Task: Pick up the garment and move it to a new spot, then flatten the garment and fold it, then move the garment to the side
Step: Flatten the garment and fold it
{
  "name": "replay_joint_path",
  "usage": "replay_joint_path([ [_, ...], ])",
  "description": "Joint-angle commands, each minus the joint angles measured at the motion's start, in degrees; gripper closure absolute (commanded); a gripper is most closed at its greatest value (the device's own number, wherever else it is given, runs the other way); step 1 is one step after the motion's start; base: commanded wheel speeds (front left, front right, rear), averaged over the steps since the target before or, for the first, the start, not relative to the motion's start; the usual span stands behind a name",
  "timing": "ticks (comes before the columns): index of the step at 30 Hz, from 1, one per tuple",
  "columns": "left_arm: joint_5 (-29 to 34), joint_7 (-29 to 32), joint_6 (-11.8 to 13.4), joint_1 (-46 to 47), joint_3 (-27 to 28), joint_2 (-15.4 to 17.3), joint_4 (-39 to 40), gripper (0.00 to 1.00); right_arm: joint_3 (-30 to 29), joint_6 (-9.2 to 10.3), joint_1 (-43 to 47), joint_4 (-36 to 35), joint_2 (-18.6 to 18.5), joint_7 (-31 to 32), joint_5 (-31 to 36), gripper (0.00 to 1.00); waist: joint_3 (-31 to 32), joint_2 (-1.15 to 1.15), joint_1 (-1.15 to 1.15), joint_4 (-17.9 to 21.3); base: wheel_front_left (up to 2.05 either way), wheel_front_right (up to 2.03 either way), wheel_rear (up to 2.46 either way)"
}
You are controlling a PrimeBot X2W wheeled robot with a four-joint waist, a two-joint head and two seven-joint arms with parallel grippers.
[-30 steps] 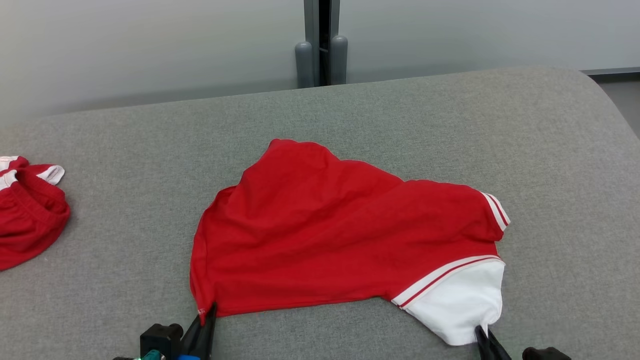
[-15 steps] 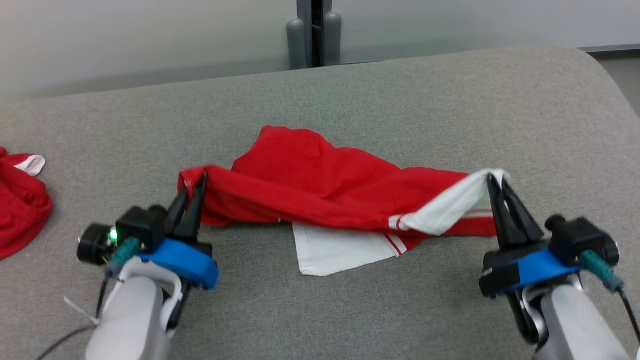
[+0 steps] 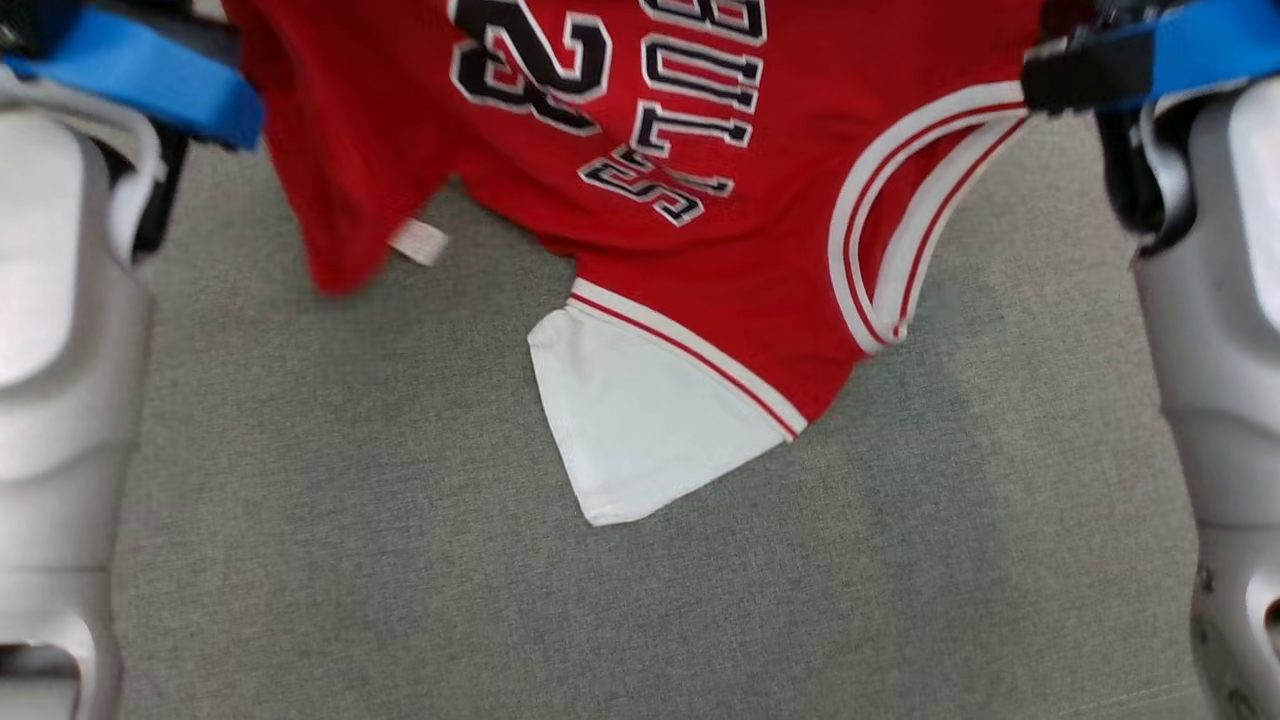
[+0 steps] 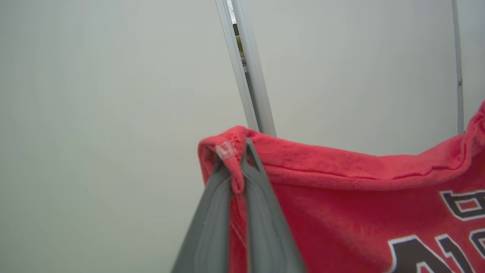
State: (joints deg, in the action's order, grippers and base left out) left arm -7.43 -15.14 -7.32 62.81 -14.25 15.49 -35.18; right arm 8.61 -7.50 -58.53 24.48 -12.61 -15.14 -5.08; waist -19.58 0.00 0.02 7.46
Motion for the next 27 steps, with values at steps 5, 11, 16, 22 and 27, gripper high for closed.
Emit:
replay_joint_path([
  [5,0.28,0.12,-0.22,12.03,-2.36,1.71,-3.57,1.0,-0.65,0.02,-14.18,6.66,0.02,0.04,0.9,1.0,-2.48,0.0,-0.02,1.06,0.0,0.0,0.0],
  [11,-0.68,0.04,-0.23,23.48,-6.36,2.01,-8.06,1.0,-0.43,0.02,-27.56,15.26,-0.42,0.05,2.32,1.0,-3.25,0.0,-0.02,0.82,0.0,0.0,0.0],
  [16,-2.26,-0.01,-0.15,28.44,-8.77,1.53,-10.88,1.0,0.01,0.02,-31.83,17.68,-0.66,0.03,2.7,1.0,-3.94,0.0,-0.02,0.57,0.0,0.0,0.0],
  [22,-4.08,-0.05,-0.1,27.19,-10.18,1.97,-10.9,1.0,0.38,0.02,-27.87,16.57,-1.24,0.03,1.32,1.0,-5.74,0.0,-0.02,0.41,0.0,0.0,0.0],
  [27,-6.28,-0.06,-0.04,20.63,-8.43,2.32,-8.13,1.0,-0.78,0.02,-20.41,11.56,-1.06,0.03,0.51,1.0,-6.57,0.0,-0.02,-0.08,0.0,0.0,0.0],
])
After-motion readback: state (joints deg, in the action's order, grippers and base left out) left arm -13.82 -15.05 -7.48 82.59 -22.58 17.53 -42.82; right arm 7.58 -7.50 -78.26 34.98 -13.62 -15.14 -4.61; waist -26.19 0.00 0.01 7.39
